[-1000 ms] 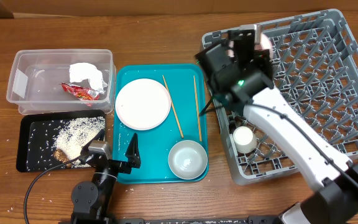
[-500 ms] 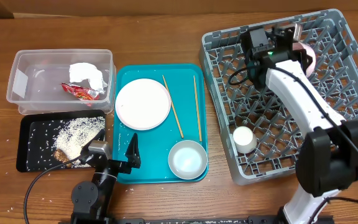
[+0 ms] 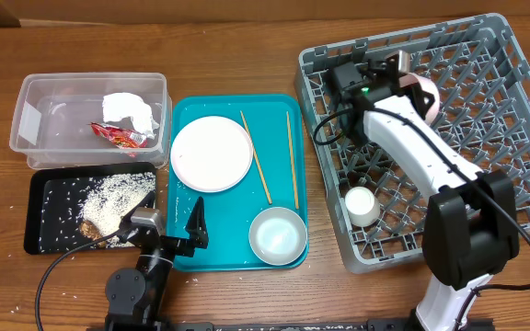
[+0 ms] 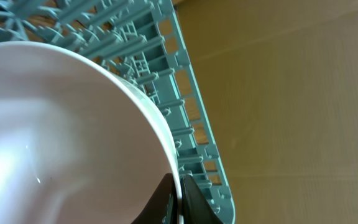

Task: Sort waste into correct bins and load items into the dishwasher

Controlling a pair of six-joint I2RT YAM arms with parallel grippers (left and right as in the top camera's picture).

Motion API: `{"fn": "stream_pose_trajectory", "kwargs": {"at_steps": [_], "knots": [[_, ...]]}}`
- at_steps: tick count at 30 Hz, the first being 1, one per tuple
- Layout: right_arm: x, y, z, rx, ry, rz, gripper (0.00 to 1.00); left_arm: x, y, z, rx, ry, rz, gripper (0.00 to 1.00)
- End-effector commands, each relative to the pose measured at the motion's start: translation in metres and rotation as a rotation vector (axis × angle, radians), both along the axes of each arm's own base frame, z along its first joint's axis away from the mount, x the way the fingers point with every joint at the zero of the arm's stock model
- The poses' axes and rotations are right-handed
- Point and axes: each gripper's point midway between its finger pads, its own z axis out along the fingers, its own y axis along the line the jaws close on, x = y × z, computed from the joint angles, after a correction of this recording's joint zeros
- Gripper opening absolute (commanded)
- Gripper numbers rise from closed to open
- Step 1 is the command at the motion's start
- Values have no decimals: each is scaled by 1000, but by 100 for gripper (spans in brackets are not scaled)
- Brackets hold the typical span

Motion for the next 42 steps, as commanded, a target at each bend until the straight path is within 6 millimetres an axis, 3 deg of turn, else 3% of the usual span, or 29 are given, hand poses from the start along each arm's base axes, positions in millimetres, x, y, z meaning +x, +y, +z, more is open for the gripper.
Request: {"fn": "stream_pose_trajectory", "kwargs": {"at_steps": [1,5,7,10,14,18,26,30,34,37,42], "knots": [[-7,4,-4,-62,26,19,5,0,0,-1,-3,-2,-2,100],[-7,-5,43,-315,-74,-5,5,0,0,-1,-3,-2,-2,100],[-6,-8,45,-325,-73,-14,4,0,0,-1,-3,-2,-2,100],[-5,-18,34,-263,-57,-37,4,0,0,-1,-3,-2,-2,100],[-4,-29,1,-76,-6,-63,4,0,0,-1,-3,-2,-2,100],[-5,-25,-7,-36,1,-60,4,0,0,-1,-3,-2,-2,100],[-2,27,-25,-68,53,66,4,0,0,-1,-3,-2,-2,100],[-4,40,-28,-148,89,107,4,0,0,-1,-3,-2,-2,100],[-6,51,-14,-226,72,141,26,0,0,-1,-3,-2,-2,100],[-11,68,-7,-179,44,178,46,0,0,-1,-3,-2,-2,100],[-25,106,-3,160,16,232,50,0,0,-1,-3,-2,-2,100]]}}
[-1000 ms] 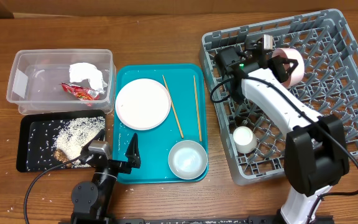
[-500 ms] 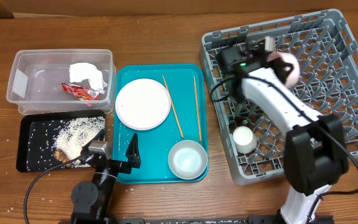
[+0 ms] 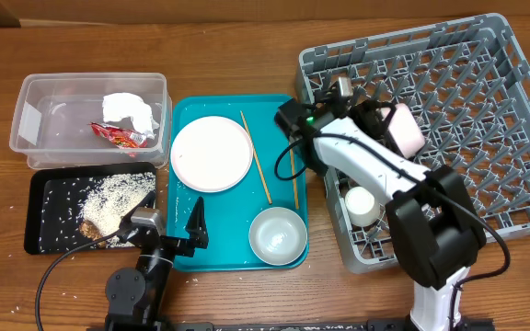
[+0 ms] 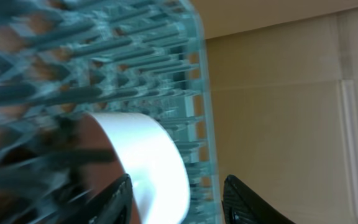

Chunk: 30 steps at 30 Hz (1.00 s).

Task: Sort waste into correct bins and load items into the dishwasher

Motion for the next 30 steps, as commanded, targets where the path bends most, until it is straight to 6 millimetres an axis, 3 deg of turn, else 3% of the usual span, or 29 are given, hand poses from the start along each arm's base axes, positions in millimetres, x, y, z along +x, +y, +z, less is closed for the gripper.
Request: {"fn": "stream_pose_trajectory", "kwargs": {"at_steps": [1,3,4,6,8,10,12,18,25,30], "knots": [[-12,39,19,395,-34,29,50,0,0,-1,-3,-2,-2,100],[-24,71,18,631,46,70,52,0,0,-1,-3,-2,-2,100],[-38,104,20,852,136,116,53,0,0,-1,-3,-2,-2,100],[-64,148,24,1087,331,240,54,0,0,-1,-3,-2,-2,100],[-96,184,26,1226,569,409,54,0,0,-1,-3,-2,-2,100],[-120,198,25,1287,716,484,53,0,0,-1,-3,-2,-2,100],[-138,204,16,1294,825,527,53,0,0,-1,-3,-2,-2,100],[-162,194,-36,1184,965,594,53,0,0,-1,-3,-2,-2,100],[-163,181,-91,1139,944,591,53,0,0,-1,-3,-2,-2,100],[-166,178,-108,1140,938,589,53,0,0,-1,-3,-2,-2,100]]}}
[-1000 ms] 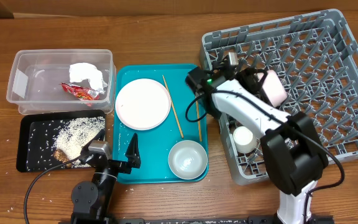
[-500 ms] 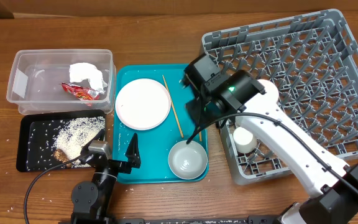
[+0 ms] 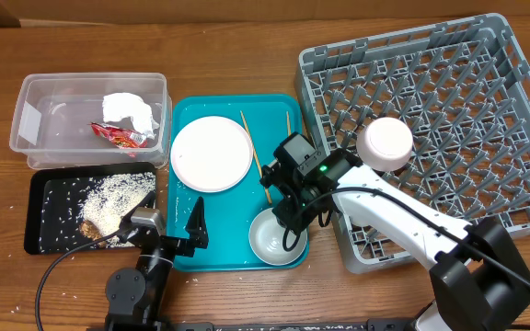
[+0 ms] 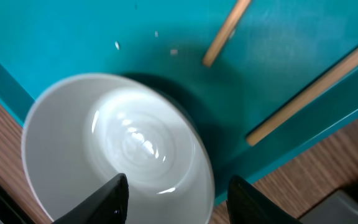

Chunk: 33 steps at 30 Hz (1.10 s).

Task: Sort waste into correct bins and load items into the dishwasher
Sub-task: 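Reach the right gripper to the white bowl on the teal tray and grasp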

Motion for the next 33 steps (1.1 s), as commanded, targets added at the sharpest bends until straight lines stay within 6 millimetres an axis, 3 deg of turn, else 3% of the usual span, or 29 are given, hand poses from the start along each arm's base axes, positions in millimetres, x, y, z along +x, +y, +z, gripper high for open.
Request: {"fn": "stream_pose_trajectory", "kwargs": {"at_steps": [1,3,8,10,13,15,23,26,28,30,32,33], "knots": [[0,0,-7,12,-8,10,52,0,0,-1,-3,-2,-3,100],[0,2,-8,23,-10,11,47,0,0,-1,-3,-2,-3,100],[2,-1,-20,-8,-9,5,45,0,0,-1,-3,-2,-3,100],[3,-2,-26,-19,-3,5,35,0,0,-1,-3,-2,-3,100],[3,-2,-25,-19,-2,4,10,0,0,-1,-3,-2,-3,100],[5,0,-18,-13,-5,-13,4,0,0,-1,-3,-2,-3,100],[34,23,38,80,-95,-95,6,0,0,-1,-3,-2,-3,100],[33,22,36,73,-92,-93,4,0,0,-1,-3,-2,-3,100],[36,12,30,20,-111,-114,4,0,0,-1,-3,-2,-3,100],[54,-6,33,-68,-196,-237,4,0,0,-1,-3,-2,-3,100],[80,-34,51,-181,-347,-420,4,0,0,-1,-3,-2,-3,100],[102,-67,86,-270,-520,-636,4,0,0,-1,-3,-2,-3,100]]}}
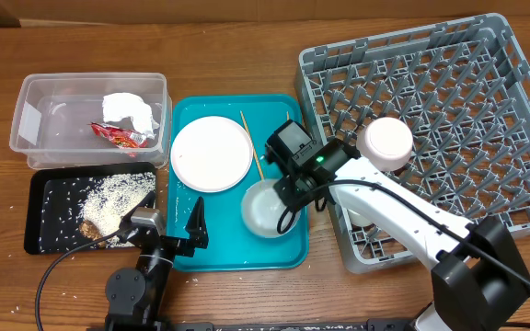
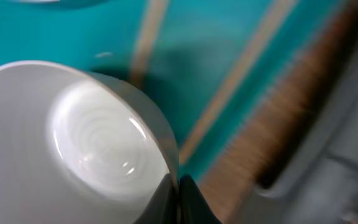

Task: Sort waste into correct bins and load items into the dishwasher
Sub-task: 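Reach the right gripper to the white bowl on the teal tray and grasp, then lift the white bowl with the right gripper and set it in the rack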

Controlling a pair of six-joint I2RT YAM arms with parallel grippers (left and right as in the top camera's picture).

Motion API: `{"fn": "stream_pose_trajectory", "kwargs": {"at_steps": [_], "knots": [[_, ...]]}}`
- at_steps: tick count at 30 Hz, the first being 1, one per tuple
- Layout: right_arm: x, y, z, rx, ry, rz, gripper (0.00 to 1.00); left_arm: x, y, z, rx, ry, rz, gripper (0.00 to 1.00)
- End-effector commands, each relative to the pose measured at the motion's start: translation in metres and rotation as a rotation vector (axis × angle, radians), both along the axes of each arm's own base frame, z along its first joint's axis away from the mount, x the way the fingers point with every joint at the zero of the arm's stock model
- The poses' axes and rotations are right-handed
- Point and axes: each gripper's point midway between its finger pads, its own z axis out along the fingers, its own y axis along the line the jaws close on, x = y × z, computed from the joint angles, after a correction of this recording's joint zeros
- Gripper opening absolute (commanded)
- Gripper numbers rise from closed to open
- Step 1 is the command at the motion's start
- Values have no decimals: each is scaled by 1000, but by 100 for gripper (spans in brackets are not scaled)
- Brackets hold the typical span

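My right gripper [image 2: 178, 186] is shut on the rim of a white bowl [image 2: 73, 143], one finger inside and one outside. From overhead the bowl [image 1: 263, 211] sits tilted over the front right of the teal tray [image 1: 184, 110], under the right gripper [image 1: 289, 190]. A white plate [image 1: 212, 154] and two wooden chopsticks [image 1: 252, 152] lie on the tray. The grey dishwasher rack [image 1: 449, 101] holds a pinkish-white bowl [image 1: 386, 142]. My left gripper [image 1: 170, 223] rests open at the tray's front edge, holding nothing.
A clear plastic bin [image 1: 35, 119] at the back left holds a red wrapper [image 1: 116, 135] and a crumpled tissue [image 1: 129, 108]. In front of it a black tray [image 1: 49, 216] carries scattered rice. The right arm reaches across the gap between tray and rack.
The right gripper was open over the white bowl at the tray's front right. Now it is shut on the bowl's rim, and the bowl sits a little further left and back, tilted.
The right gripper was shut on a pinkish-white bowl over the rack. Then it stood open with that bowl left in the rack. It was then open above the white bowl on the tray, and now grips that bowl's rim. The left arm stayed still.
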Motion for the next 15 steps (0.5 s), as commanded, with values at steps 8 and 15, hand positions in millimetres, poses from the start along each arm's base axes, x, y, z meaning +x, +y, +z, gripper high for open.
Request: {"fn": "stream_pose_trajectory", "kwargs": {"at_steps": [8,15], "knots": [[82,-155,234,-435,-1139,-902,4,0,0,-1,-3,-2,-2,100],[89,-246,225,-781,-1090,-1005,4,0,0,-1,-3,-2,-2,100]]}}
